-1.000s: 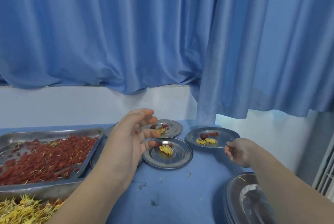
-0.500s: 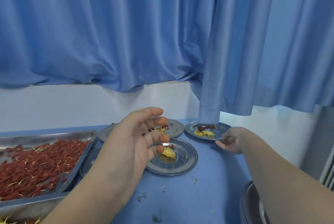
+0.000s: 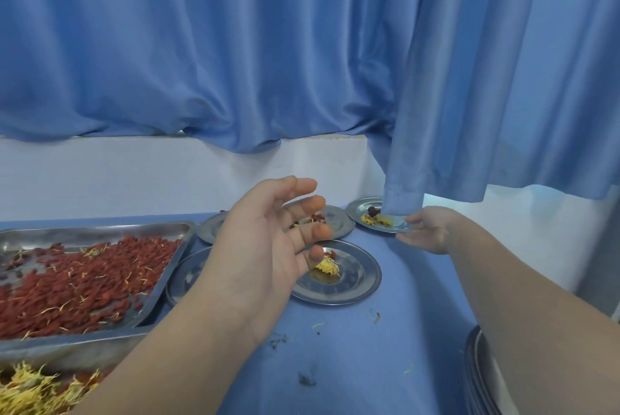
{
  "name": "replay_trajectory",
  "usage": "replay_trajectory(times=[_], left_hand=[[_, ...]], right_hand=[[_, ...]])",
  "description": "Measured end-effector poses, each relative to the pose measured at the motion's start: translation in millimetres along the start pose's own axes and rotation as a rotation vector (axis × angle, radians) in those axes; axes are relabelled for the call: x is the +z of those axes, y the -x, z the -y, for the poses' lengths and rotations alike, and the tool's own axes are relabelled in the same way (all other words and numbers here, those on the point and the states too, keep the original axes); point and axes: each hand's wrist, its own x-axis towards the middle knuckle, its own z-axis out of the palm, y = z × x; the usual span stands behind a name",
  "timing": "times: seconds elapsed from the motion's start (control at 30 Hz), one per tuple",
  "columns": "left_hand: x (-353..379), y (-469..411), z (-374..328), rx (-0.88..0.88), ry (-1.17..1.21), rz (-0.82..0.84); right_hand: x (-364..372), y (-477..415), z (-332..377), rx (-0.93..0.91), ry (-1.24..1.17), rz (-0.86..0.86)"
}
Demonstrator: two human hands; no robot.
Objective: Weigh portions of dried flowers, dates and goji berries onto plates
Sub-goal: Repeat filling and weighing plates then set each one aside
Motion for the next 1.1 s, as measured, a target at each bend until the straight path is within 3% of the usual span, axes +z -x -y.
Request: replay_trajectory(times=[0.27,0.57,0.67,0.8,0.9,1.0,1.1], left_hand=[[12,52,-7,-0.045,0.098,-0.045],[13,119,3,-0.103,0.136,0.041],[5,140,6,-0.109,0.164,0.017],[-12,161,9,-0.101,0.196,-0.007],[-26,174,11,-0.080,0.204,-0.048],[-41,188,12,-0.054,0.204,-0.068],[-54,200,17,-0.035,0.205,-0.095]], right_hand=[[-15,101,-4,-0.077,0.016,0.175],[-42,253,-36,-0.232,0.076,0.356],[-57,280,-65,-0.395,0.240,0.233],[-76,293,-112,-0.735,0.774,-0.078],[-86,298,-142,-0.912,1.007,-0.193],[-96,303,-159,-1.003,1.209,-0.289],[-103,309,-162,-0.964,1.397,-0.318]])
